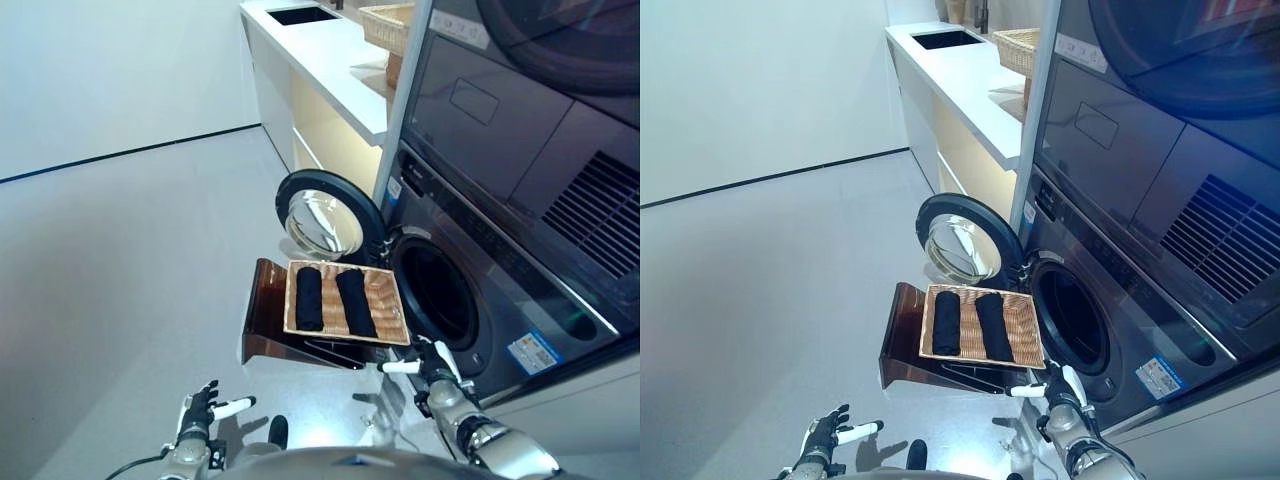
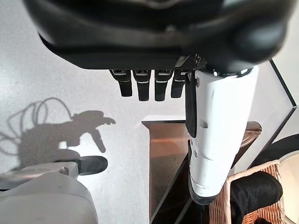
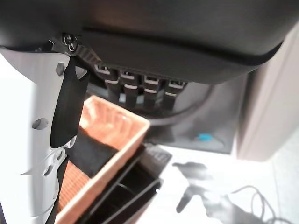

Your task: Pick up the clothes and place them into the washing machine

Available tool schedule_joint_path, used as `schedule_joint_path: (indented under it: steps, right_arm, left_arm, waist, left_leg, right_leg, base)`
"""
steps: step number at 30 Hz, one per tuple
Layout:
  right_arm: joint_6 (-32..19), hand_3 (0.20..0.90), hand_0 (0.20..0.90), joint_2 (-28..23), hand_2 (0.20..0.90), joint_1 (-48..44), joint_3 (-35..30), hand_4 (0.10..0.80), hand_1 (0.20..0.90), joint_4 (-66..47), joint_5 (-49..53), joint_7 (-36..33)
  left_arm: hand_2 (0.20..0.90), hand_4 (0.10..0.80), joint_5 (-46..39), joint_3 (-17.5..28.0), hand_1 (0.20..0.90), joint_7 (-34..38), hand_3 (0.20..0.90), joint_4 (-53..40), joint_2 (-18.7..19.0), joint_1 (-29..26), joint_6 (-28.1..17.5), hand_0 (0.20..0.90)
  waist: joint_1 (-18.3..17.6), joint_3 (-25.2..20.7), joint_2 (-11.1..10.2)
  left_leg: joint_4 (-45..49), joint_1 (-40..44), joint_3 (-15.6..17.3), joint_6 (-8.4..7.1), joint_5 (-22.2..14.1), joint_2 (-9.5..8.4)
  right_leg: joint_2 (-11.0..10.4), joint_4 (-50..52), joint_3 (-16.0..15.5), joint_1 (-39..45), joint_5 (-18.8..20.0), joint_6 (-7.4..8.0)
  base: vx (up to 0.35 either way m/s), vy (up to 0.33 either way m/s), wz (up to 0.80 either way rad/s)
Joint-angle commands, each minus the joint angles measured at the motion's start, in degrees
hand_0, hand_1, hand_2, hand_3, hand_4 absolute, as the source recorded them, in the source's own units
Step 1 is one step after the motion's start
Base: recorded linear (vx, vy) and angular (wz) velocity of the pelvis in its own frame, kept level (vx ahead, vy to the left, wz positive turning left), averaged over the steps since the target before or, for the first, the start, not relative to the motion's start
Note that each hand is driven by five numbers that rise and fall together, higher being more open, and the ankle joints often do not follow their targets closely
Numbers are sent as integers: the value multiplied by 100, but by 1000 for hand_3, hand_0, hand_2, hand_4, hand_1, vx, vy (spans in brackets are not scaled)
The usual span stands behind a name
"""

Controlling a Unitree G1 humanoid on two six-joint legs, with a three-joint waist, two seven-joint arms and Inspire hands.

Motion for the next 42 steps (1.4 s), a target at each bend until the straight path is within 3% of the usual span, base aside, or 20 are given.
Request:
schedule_joint_path:
  steps: [1,6,15,20,29,42]
  right_arm:
    - [-105,900,900,-150,900,-1072,238,800,900,-119,-134,-320]
    - [-93,900,900,-261,900,-1539,322,800,900,13,-82,-409]
    - [-117,900,900,-775,900,-2771,238,800,900,259,134,-688]
    - [-82,900,900,-1197,900,-3615,103,800,900,710,262,-929]
    - [42,900,900,-1737,900,-4485,-20,800,900,1231,334,-1397]
    - [46,900,900,-2278,900,-4977,-125,800,900,1434,618,-1596]
  left_arm:
    - [900,800,-140,-42,900,120,900,-51,249,-707,-311,900]
    - [900,800,-384,-152,900,131,900,-112,208,-926,-373,900]
    - [900,800,-691,-435,900,192,900,-447,256,-1185,-525,900]
    - [900,800,-924,-745,900,183,900,-1646,383,-875,-736,900]
    - [900,800,-1029,-1163,900,262,900,-2963,604,-681,-869,900]
    - [900,800,-1094,-1340,900,347,900,-3444,659,-564,-924,900]
  waist:
    - [157,284,-282]
    - [254,605,-207]
    - [415,1388,100]
    - [595,1597,252]
    - [759,1716,455]
    - [944,1833,713]
  left_leg:
    - [256,-110,-68,-269,-485,-130]
    - [558,-565,-170,-295,-524,-201]
    - [1710,-1889,-197,-304,-785,-432]
    - [2314,-2610,-168,-301,-958,-519]
    - [2627,-3302,-176,-267,-1072,-664]
    - [2795,-4099,-221,-215,-1033,-878]
  right_leg:
    - [-464,80,2,-215,-22,309]
    - [-504,227,-42,-473,-56,292]
    - [-635,1447,-4,-1819,-329,274]
    - [-711,1971,67,-2441,-455,278]
    - [-845,2214,19,-3000,-544,316]
    - [-1003,2307,-90,-3565,-544,339]
  base:
    - [-64,-45,12]
    - [-107,-11,10]
    - [-94,60,13]
    - [-24,74,12]
    - [-2,55,7]
    - [2,38,6]
